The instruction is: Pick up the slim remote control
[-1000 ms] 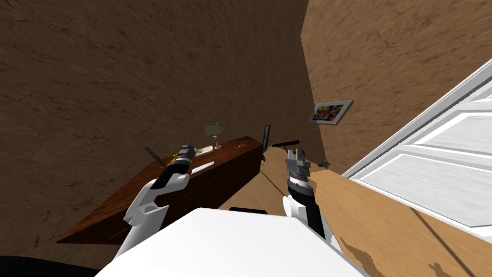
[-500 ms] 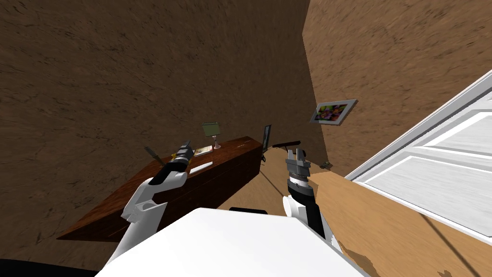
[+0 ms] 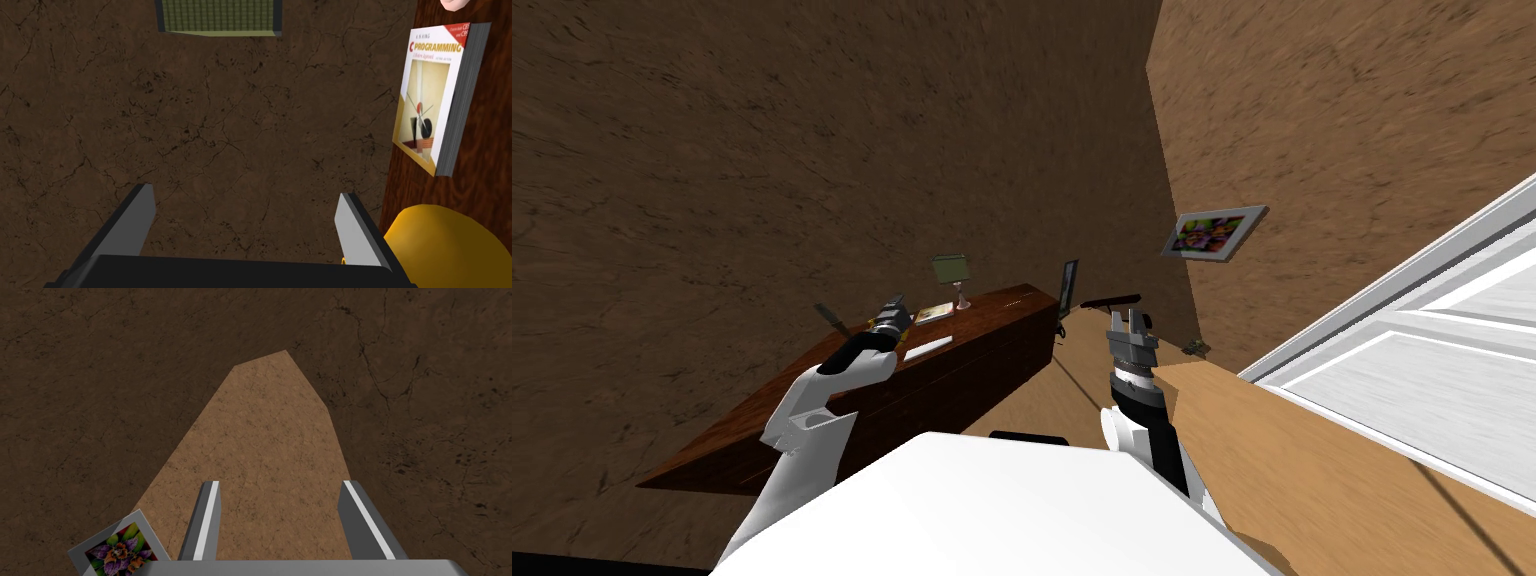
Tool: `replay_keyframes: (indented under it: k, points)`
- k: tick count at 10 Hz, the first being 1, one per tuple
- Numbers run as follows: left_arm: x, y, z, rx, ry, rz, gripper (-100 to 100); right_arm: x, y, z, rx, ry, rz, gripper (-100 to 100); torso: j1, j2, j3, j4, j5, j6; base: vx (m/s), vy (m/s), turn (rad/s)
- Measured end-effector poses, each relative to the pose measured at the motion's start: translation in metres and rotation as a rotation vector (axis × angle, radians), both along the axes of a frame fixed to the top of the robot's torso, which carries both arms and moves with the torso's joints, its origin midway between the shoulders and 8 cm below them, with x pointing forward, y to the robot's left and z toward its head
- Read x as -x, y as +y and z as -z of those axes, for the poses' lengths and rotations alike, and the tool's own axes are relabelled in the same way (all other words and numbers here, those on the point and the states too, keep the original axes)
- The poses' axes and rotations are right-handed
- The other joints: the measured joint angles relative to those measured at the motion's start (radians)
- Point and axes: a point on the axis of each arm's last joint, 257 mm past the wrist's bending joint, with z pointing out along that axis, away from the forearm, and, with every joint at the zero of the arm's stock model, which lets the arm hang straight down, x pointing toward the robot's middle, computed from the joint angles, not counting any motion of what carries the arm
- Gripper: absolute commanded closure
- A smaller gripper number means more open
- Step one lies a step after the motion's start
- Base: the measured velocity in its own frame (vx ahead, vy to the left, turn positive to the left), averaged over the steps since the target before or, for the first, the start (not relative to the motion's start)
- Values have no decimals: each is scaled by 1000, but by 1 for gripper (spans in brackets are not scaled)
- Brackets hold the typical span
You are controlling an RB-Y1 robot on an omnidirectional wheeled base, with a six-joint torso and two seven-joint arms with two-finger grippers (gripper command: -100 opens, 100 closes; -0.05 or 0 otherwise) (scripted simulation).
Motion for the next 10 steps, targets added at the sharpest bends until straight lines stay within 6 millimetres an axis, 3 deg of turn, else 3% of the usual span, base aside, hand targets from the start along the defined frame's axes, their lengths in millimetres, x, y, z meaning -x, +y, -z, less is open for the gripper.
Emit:
replay_keyframes:
  k: [10]
  points:
    - [3,41,39,185,155,-74,-100,0,0,0,0,0,0,0,1,0,0,0,0,0,18,-33,21]
